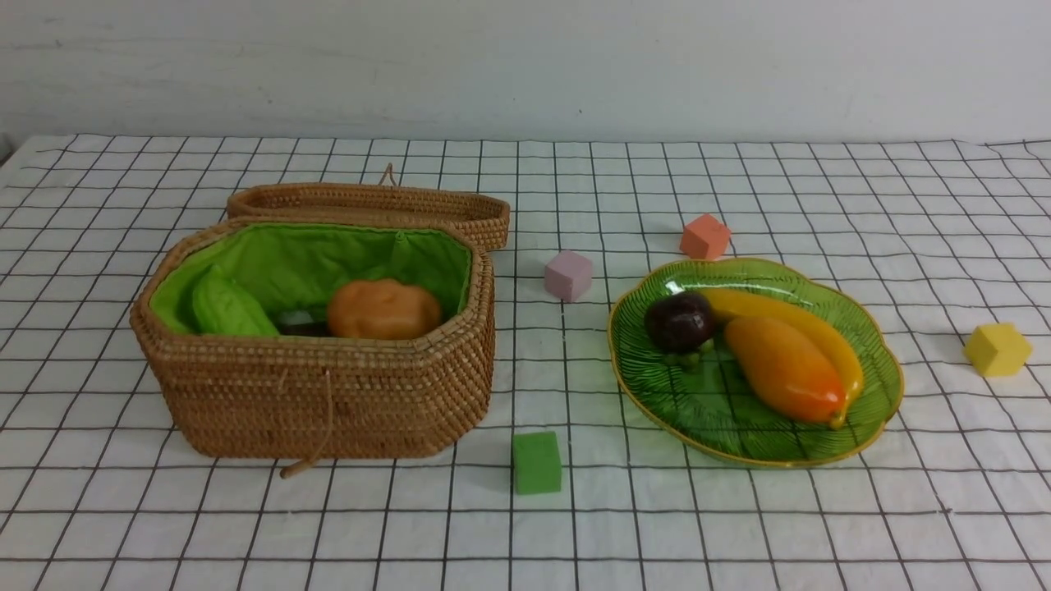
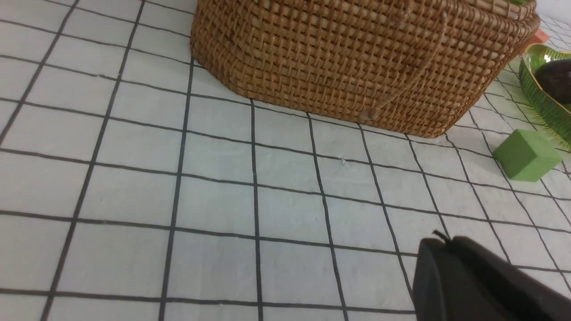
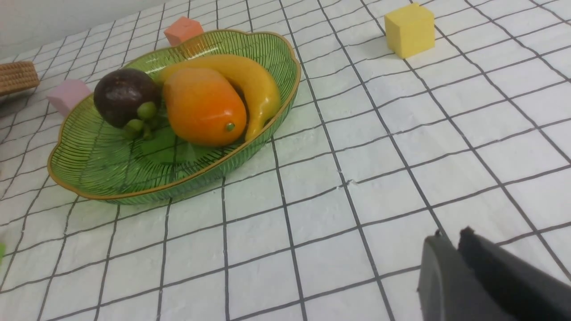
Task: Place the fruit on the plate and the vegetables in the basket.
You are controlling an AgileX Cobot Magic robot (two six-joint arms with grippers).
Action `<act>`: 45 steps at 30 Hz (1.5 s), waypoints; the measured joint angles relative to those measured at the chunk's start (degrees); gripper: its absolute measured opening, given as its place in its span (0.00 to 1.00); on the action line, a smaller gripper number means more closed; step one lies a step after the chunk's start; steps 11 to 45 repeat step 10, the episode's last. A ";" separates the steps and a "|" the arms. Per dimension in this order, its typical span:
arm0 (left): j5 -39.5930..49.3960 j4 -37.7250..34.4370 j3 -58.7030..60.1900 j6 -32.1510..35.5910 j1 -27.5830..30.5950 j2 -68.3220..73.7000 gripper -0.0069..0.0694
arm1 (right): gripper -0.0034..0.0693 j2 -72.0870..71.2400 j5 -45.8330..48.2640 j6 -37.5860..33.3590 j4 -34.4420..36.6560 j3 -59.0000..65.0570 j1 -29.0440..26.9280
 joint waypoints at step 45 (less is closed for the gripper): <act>0.00 0.00 0.00 0.00 0.00 0.00 0.08 | 0.16 0.00 0.06 0.00 0.00 0.00 0.00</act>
